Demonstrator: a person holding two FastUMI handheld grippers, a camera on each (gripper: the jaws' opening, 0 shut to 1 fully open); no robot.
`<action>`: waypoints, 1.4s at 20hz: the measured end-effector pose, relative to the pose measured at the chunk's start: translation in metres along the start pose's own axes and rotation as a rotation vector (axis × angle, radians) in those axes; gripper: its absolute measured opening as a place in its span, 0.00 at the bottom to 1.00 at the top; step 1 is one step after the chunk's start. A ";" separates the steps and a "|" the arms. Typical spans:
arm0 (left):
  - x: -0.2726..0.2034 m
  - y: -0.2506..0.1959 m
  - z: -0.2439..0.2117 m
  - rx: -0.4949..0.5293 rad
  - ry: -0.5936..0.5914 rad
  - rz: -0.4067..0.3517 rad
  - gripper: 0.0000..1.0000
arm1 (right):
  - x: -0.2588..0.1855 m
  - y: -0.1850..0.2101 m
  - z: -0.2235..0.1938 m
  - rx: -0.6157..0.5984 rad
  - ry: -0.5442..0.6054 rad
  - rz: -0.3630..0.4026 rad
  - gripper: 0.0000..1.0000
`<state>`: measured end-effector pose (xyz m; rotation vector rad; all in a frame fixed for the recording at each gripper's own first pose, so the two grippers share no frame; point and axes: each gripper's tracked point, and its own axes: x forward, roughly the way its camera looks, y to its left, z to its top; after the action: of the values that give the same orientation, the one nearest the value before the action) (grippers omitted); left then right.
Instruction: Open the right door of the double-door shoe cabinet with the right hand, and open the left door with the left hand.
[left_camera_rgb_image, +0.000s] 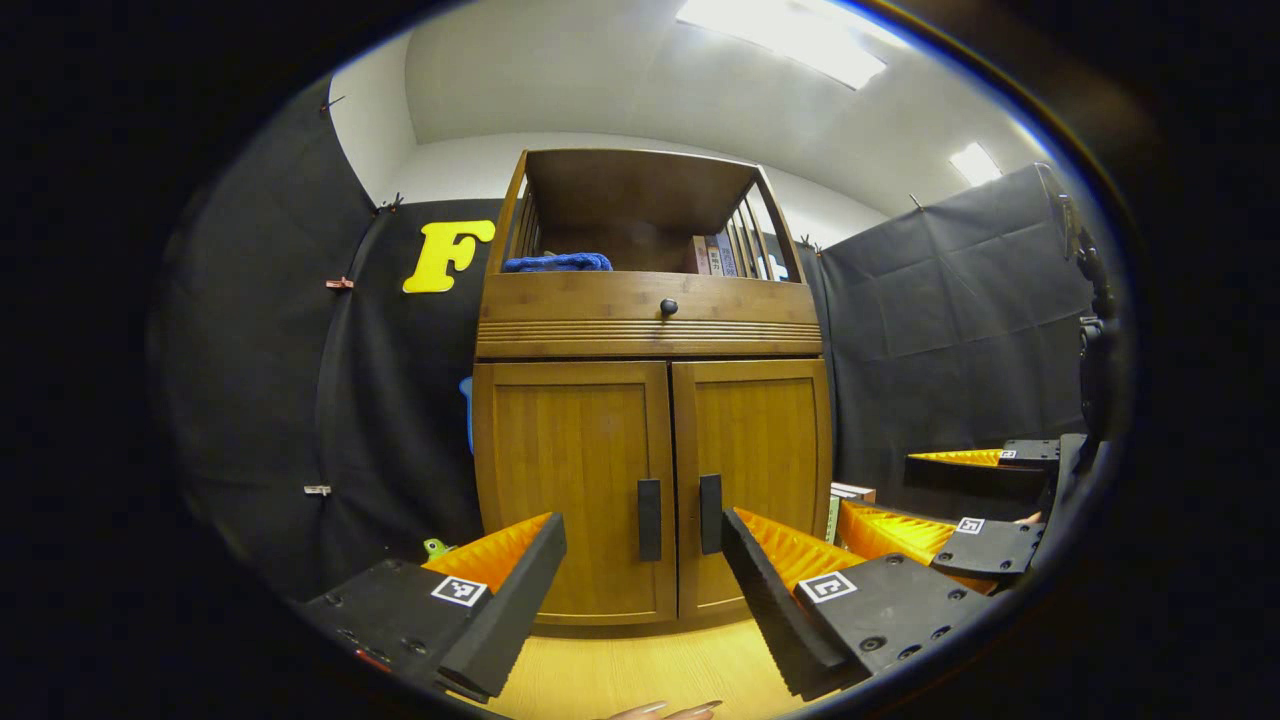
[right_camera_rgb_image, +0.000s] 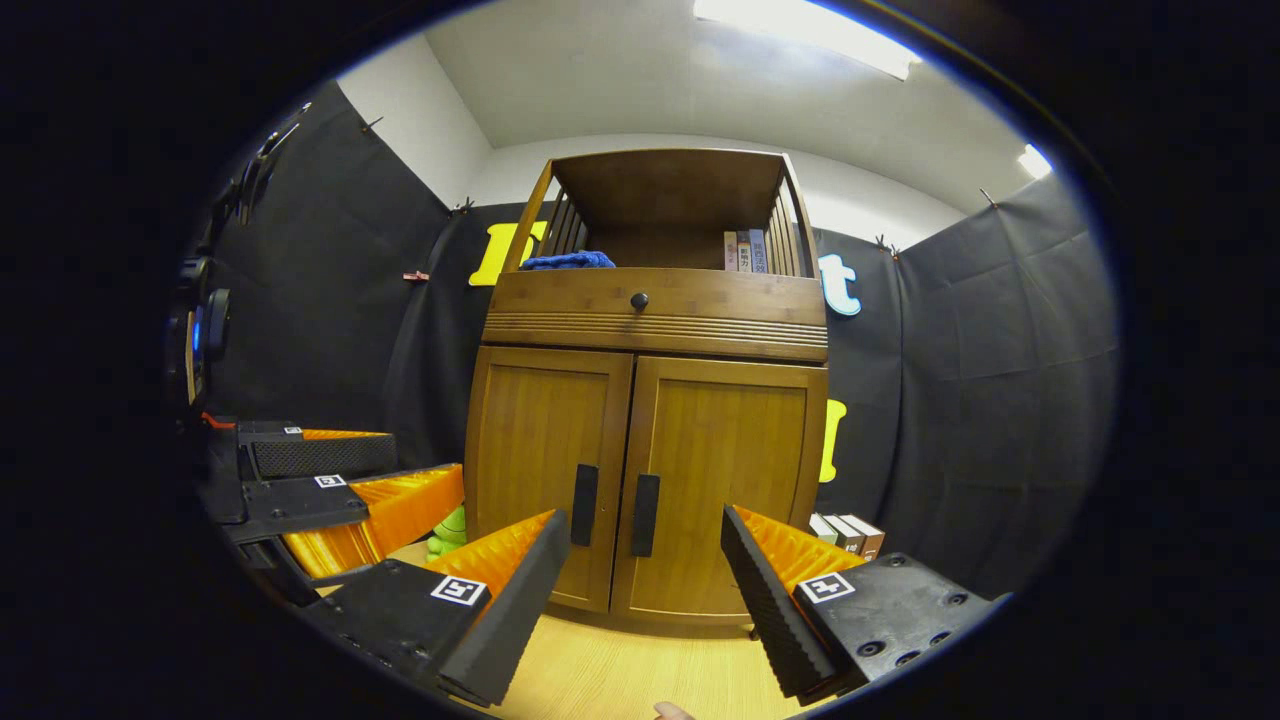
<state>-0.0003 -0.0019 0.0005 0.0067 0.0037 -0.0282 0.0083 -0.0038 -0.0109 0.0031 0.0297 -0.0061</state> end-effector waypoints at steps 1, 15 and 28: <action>0.000 0.000 -0.001 0.001 0.000 0.000 0.98 | 0.000 0.003 0.001 0.002 -0.003 0.010 0.97; 0.003 0.002 -0.006 0.020 -0.008 0.008 0.97 | 0.060 0.012 -0.010 0.013 -0.023 0.017 0.98; -0.006 0.038 -0.016 -0.009 -0.005 0.039 0.97 | 0.194 0.006 -0.085 0.010 0.083 -0.047 0.95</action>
<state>-0.0058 0.0362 -0.0153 -0.0026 -0.0011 0.0110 0.1993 0.0012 -0.1021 0.0128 0.1126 -0.0531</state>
